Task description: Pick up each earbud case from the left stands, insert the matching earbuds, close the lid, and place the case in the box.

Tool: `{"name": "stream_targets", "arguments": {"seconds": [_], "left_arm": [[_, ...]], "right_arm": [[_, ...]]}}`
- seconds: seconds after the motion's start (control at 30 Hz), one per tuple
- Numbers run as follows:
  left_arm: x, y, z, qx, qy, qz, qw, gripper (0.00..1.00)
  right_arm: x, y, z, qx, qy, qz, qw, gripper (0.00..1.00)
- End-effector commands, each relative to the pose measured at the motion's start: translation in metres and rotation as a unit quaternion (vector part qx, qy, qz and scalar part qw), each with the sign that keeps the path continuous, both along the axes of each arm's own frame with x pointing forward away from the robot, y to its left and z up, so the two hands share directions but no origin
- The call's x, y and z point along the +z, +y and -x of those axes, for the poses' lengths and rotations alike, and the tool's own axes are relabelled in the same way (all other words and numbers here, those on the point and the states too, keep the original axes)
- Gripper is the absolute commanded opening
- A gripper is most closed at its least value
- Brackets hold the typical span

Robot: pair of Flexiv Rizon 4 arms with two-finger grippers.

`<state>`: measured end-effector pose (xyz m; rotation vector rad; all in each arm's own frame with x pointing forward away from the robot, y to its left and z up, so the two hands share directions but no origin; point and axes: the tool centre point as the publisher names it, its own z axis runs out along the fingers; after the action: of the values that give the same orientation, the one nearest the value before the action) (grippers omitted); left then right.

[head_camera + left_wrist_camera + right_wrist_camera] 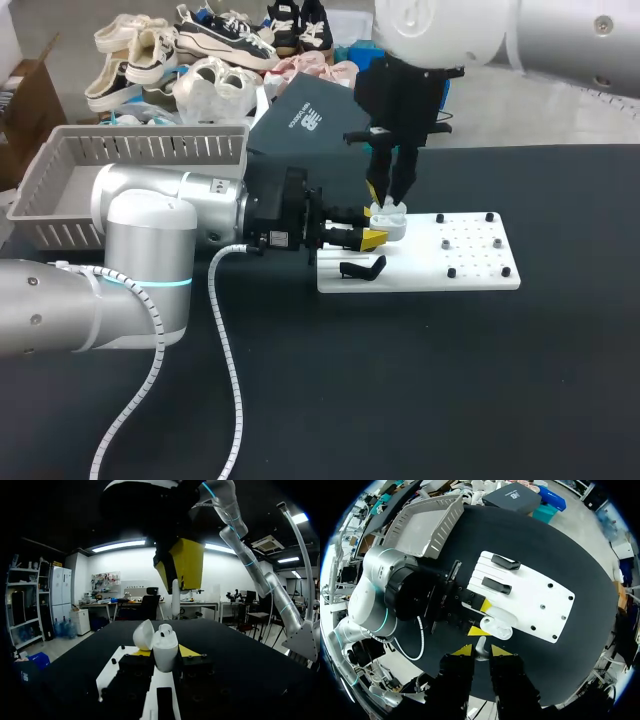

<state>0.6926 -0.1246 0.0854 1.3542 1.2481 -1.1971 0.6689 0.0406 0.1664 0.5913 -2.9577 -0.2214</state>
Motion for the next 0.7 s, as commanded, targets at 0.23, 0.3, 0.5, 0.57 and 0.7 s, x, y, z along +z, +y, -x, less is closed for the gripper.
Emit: {"name": "stream_targets", "arguments": {"seconds": [0.23,0.3,0.5,0.57,0.7], "left_arm": [[0.0,0.0,0.0,0.0,0.0,0.001,1.0,0.0],[0.0,0.0,0.0,0.0,0.0,0.001,1.0,0.0],[0.0,0.0,0.0,0.0,0.0,0.001,1.0,0.0],[0.0,0.0,0.0,0.0,0.0,0.001,1.0,0.0],[0.0,0.0,0.0,0.0,0.0,0.001,1.0,0.0]], "right_arm": [[-0.012,0.002,0.0,0.008,-0.001,0.009,1.0,0.0],[-0.012,0.003,-0.001,0.008,-0.003,0.01,1.0,0.0],[-0.016,0.003,-0.005,0.004,-0.012,0.013,1.0,0.0],[-0.017,0.003,-0.005,0.004,-0.012,0.014,1.0,0.0],[-0.019,0.004,-0.006,0.003,-0.013,0.017,1.0,0.0]]}}
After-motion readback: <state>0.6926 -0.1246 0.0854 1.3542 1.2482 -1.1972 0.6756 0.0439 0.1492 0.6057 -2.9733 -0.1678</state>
